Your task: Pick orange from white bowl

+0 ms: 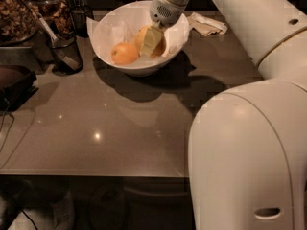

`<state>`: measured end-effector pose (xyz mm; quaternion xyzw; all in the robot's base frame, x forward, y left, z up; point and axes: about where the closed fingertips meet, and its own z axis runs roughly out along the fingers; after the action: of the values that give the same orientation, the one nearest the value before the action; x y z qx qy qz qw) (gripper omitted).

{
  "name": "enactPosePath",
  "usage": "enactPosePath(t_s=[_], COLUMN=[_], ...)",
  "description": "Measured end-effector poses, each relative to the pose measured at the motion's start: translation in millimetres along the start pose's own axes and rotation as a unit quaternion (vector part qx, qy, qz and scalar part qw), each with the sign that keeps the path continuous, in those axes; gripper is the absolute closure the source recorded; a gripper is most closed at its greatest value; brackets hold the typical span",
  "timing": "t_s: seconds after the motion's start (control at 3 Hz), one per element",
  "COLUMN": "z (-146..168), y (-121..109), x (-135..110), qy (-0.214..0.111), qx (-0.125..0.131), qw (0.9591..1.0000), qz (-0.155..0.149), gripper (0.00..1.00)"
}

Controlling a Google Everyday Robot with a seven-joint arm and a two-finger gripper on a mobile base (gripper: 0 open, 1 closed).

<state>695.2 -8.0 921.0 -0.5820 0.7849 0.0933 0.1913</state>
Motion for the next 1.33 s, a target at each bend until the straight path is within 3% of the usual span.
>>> enactPosePath(t_s=[0.33, 0.67, 1.0, 1.33], z=[-2, -23, -50, -52], y=[2, 13, 38, 40], x=[-1, -13, -9, -10], qy=[-0.001, -0.034, -0.053, -0.054], qx=[0.001, -0.002, -0.014, -0.013], qw=[1.0000, 0.9991, 0.9983, 0.9982], qz=[-0.001, -0.023, -0.020, -0.020], gripper=[1.00, 1.00, 1.00, 1.00])
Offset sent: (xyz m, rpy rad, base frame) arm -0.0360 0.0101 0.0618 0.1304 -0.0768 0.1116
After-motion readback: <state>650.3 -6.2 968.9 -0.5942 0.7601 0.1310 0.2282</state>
